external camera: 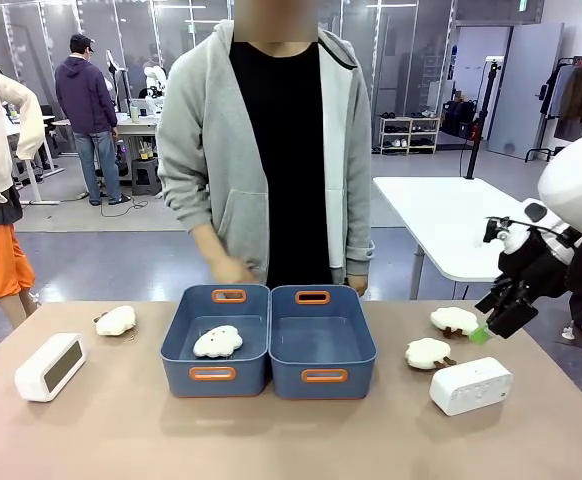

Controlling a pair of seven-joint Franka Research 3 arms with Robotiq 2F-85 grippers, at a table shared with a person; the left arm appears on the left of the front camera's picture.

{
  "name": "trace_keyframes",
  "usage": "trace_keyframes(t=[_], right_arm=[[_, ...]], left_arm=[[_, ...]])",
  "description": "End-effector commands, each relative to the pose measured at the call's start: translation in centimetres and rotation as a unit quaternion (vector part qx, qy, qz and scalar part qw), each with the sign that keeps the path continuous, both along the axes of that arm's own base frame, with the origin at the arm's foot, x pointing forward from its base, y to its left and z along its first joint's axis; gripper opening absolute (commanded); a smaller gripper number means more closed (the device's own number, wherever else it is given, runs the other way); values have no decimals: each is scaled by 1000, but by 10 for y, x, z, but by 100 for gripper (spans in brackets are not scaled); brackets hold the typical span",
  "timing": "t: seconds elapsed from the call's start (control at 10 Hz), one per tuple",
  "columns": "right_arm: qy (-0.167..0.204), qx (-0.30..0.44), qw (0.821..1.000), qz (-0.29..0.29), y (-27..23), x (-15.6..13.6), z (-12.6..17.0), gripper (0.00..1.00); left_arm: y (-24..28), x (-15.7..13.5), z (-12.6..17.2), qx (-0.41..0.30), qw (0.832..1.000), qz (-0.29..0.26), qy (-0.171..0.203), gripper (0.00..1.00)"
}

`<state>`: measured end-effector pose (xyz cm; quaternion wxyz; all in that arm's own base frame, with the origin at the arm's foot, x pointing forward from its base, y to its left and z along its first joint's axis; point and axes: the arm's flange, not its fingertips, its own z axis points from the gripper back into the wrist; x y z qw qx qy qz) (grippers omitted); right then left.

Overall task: Sort the digital clocks into the basket.
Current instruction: Pick up the Digital clock from the table and place it into the empty Plastic storage basket.

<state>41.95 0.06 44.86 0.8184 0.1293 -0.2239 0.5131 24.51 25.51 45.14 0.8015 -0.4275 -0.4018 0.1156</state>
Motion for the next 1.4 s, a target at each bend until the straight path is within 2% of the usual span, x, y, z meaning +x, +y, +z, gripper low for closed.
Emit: trace_keyframes(t=[0.0, 0.1, 0.2, 0.3, 0.6, 0.8, 1.2, 1.3], right_arm=[[-43, -68, 970, 227, 5, 10, -19, 100], [-76, -88, 947, 299, 9, 13, -31, 100], [-91, -122, 930, 336, 14, 15, -41, 100], [-89, -128, 923, 352, 18, 17, -47, 100], [-95, -189, 921, 327, 21, 34, -71, 100], [-85, -233, 916, 315, 21, 44, -88, 100], [-48, -236, 925, 293, 14, 59, -124, 100], [-41, -236, 926, 293, 14, 59, -128, 67]], left_arm=[[3, 2, 0, -2, 1000, -5, -16, 100], [3, 2, 0, -2, 1000, -5, -16, 100], [3, 2, 0, -2, 1000, -5, -16, 100], [3, 2, 0, -2, 1000, -5, -16, 100], [3, 2, 0, -2, 1000, -5, -16, 100], [3, 2, 0, -2, 1000, -5, -16, 100], [3, 2, 0, -2, 1000, -5, -16, 100], [3, 2, 0, -2, 1000, -5, -16, 100]])
